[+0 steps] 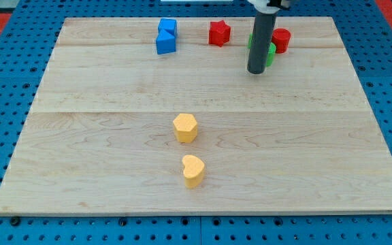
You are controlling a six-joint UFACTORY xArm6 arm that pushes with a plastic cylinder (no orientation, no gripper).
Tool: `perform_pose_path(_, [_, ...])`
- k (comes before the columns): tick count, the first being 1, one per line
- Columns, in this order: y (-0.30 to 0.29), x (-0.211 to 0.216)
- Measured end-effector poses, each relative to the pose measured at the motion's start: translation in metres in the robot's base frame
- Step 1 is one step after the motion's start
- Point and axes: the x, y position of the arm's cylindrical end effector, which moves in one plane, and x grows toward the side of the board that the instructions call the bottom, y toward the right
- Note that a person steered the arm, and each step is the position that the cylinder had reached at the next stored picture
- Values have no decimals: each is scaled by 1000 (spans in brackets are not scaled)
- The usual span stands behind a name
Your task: Place the green blocks and the red circle in a diagonal line
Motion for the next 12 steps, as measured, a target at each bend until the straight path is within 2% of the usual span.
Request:
perform_pose_path(2, [31,2])
perform_pose_path(7, [38,-5])
perform_pose_path(11, [12,-71])
perform_pose_path(12, [33,-49])
